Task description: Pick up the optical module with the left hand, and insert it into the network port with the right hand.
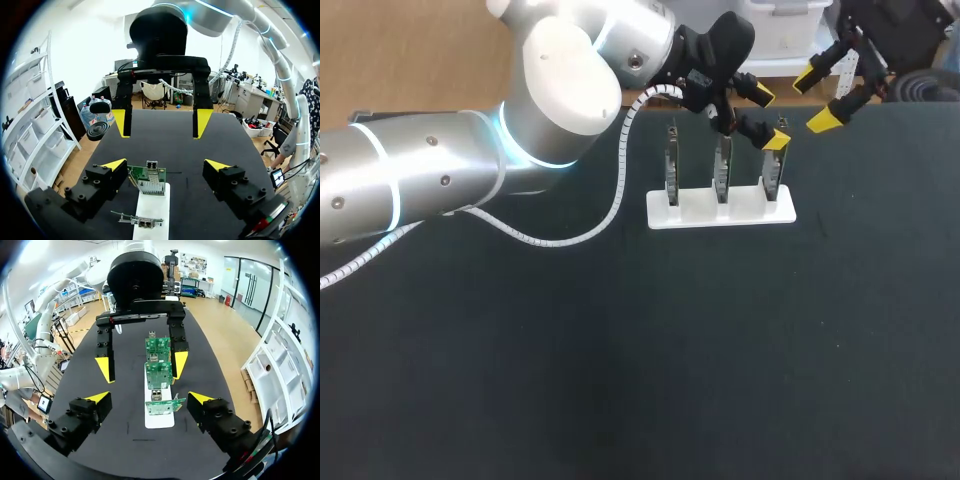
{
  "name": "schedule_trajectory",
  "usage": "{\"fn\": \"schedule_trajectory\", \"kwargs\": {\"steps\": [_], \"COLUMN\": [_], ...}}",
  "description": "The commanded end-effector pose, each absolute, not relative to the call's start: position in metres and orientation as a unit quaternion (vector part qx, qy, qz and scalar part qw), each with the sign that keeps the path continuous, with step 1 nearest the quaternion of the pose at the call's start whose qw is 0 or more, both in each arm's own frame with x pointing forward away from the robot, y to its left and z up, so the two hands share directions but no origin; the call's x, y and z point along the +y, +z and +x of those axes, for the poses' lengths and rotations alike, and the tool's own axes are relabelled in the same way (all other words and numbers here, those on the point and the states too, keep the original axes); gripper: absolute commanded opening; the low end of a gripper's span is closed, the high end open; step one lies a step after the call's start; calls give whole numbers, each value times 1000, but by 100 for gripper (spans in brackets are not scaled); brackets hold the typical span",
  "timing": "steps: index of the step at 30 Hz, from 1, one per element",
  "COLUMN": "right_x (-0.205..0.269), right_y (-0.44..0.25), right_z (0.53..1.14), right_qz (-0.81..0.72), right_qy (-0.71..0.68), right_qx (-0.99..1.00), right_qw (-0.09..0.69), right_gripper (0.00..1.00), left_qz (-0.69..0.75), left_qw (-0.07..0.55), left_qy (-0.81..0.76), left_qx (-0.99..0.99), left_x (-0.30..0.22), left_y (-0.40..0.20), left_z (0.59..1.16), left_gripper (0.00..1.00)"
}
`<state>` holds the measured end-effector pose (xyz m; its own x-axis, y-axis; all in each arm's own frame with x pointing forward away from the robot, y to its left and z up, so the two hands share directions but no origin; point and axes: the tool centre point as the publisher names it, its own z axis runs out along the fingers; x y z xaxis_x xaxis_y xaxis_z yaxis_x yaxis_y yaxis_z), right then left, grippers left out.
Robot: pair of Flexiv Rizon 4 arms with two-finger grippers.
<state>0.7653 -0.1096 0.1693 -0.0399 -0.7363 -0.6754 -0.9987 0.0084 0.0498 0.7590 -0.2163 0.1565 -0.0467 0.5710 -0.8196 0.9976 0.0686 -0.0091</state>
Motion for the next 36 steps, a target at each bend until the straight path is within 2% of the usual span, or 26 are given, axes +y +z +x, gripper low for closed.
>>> {"fn": "schedule_trajectory", "kwargs": {"steps": [1, 7, 8, 9, 10, 11, 36], "right_x": [-112, -115, -115, -115, -115, -116, -101], "right_y": [170, 170, 170, 170, 170, 170, 170], "right_z": [758, 758, 758, 758, 758, 758, 768], "right_qz": [-645, -644, -645, -645, -646, -647, -659], "right_qy": [258, 256, 256, 256, 256, 255, 262], "right_qx": [672, 673, 672, 671, 671, 670, 652], "right_qw": [254, 257, 258, 260, 260, 260, 269], "right_gripper": [100, 100, 77, 37, 16, 0, 0], "left_qz": [604, 604, 604, 604, 604, 604, 604], "left_qw": [335, 335, 335, 335, 335, 335, 335], "left_qy": [-318, -318, -318, -318, -318, -318, -318], "left_qx": [649, 649, 649, 649, 649, 649, 649], "left_x": [-217, -217, -217, -217, -217, -217, -217], "left_y": [156, 156, 156, 156, 156, 156, 156], "left_z": [760, 760, 760, 760, 760, 760, 760], "left_gripper": [100, 100, 100, 100, 100, 100, 100]}}
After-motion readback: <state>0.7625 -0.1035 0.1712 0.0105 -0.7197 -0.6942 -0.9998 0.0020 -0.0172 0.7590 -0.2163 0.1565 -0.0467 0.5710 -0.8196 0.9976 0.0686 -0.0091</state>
